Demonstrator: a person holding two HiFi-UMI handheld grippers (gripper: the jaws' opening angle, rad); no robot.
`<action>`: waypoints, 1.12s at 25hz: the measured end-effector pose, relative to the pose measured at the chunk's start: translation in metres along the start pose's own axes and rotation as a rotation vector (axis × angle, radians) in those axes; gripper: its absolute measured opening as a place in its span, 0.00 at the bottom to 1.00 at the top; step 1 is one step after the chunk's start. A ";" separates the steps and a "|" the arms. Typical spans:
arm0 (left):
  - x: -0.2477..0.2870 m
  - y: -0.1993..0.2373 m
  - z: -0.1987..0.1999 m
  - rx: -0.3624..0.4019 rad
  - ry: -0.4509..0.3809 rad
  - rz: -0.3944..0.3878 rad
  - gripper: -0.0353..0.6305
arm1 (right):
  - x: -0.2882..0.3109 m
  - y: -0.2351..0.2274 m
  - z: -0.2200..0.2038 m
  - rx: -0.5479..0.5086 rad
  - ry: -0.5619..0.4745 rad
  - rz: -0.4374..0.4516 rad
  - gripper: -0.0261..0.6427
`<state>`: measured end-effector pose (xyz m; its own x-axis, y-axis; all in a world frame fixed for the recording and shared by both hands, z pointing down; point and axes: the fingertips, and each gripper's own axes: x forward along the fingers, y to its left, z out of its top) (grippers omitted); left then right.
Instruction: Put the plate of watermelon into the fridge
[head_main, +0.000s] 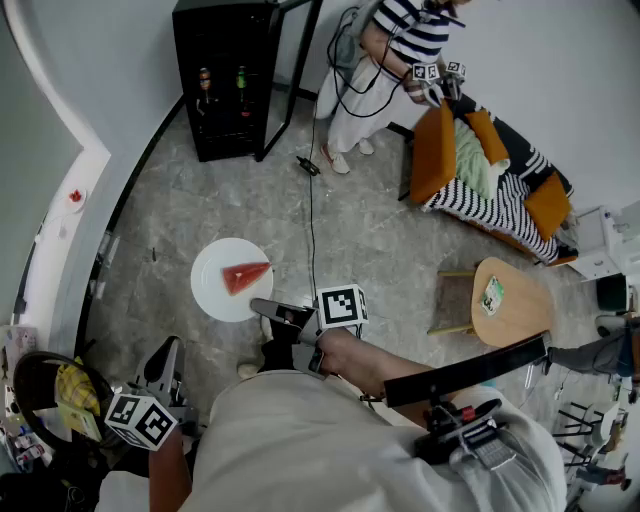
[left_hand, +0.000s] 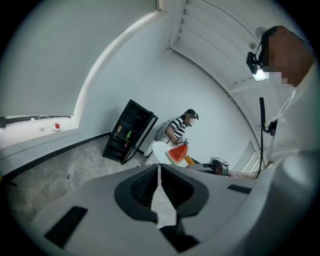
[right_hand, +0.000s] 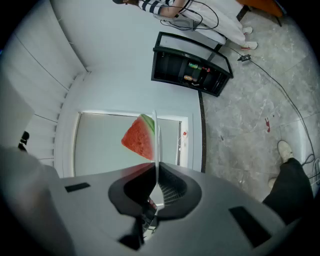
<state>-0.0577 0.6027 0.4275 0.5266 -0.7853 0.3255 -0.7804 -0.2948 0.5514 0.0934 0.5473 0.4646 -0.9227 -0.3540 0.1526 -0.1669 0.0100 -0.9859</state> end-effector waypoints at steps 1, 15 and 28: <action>0.000 0.000 0.000 -0.003 0.002 0.007 0.10 | -0.001 0.000 0.001 -0.004 0.001 -0.001 0.08; 0.061 -0.007 0.023 0.019 0.018 0.021 0.09 | -0.007 0.004 0.078 -0.027 -0.012 0.039 0.08; 0.160 0.013 0.060 -0.028 0.029 0.022 0.07 | 0.023 -0.029 0.198 -0.053 -0.011 -0.025 0.08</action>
<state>-0.0035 0.4405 0.4404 0.5190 -0.7755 0.3595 -0.7826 -0.2620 0.5647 0.1458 0.3535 0.4827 -0.9143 -0.3648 0.1759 -0.2080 0.0503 -0.9768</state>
